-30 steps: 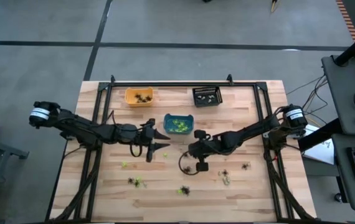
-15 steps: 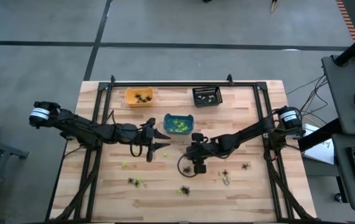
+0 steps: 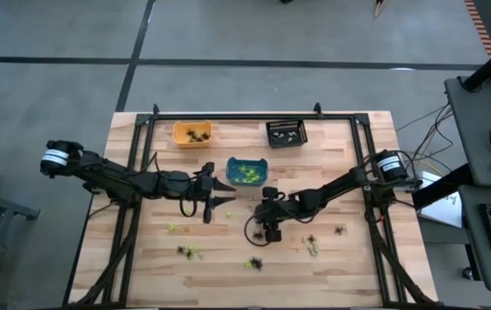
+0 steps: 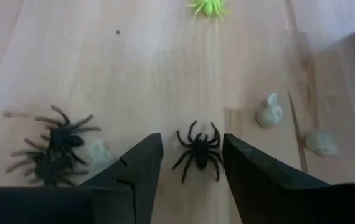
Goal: Sort Halloween decoration
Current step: Put the black spider toy into the yellow bin
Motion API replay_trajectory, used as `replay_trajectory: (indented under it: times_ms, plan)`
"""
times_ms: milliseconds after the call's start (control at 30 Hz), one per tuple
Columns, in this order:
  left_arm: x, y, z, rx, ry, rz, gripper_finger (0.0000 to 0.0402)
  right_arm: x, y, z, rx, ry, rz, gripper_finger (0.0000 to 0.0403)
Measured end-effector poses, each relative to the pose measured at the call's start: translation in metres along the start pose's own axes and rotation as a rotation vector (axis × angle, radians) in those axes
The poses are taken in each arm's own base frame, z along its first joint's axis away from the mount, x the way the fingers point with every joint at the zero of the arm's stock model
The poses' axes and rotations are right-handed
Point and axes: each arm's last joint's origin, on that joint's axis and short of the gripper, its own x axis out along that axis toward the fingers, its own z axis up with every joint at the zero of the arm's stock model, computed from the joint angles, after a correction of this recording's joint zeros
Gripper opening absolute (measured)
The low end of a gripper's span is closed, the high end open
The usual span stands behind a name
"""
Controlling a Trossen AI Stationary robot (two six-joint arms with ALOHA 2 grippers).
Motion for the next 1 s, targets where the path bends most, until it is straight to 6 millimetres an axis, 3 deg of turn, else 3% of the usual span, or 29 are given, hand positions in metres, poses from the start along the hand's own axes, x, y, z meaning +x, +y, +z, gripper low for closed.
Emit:
replay_trajectory:
  times_ms: [633,1000]
  plan:
    - [0.000,0.000,0.000,0.004,-0.001,0.000,0.0109,0.002,-0.003,0.005,-0.035,-0.002,-0.012,0.0014]
    - [0.000,0.000,-0.003,0.009,0.026,0.002,0.0109,-0.009,-0.006,0.016,-0.025,-0.041,-0.019,0.0008]
